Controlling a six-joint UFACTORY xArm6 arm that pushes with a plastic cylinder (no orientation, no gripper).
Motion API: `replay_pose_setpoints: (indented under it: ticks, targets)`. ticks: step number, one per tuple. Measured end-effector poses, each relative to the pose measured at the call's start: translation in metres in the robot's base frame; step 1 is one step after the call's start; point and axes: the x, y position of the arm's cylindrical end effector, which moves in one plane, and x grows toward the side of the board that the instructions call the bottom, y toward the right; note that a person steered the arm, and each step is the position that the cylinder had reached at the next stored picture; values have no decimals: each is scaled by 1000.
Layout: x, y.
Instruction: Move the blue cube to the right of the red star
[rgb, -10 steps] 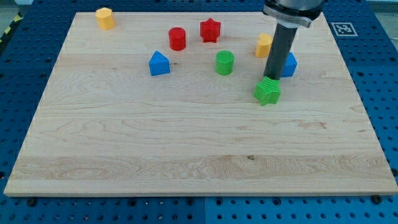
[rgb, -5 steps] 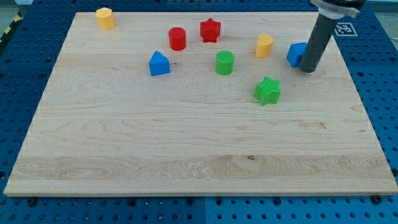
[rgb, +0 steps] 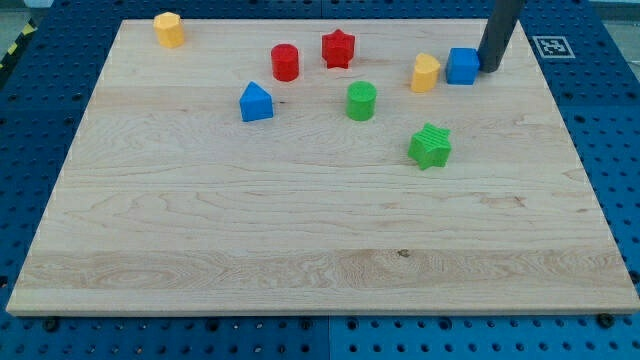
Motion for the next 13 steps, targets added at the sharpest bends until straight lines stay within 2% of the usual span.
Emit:
replay_pose_setpoints:
  ticks: [1, 2, 4, 5, 7, 8, 11, 13]
  targets:
    - [27, 0]
    - [34, -3]
    - [-24, -25]
    - [-25, -26]
    - [6, -8]
    - [6, -25]
    - [-29, -39]
    - [-26, -60]
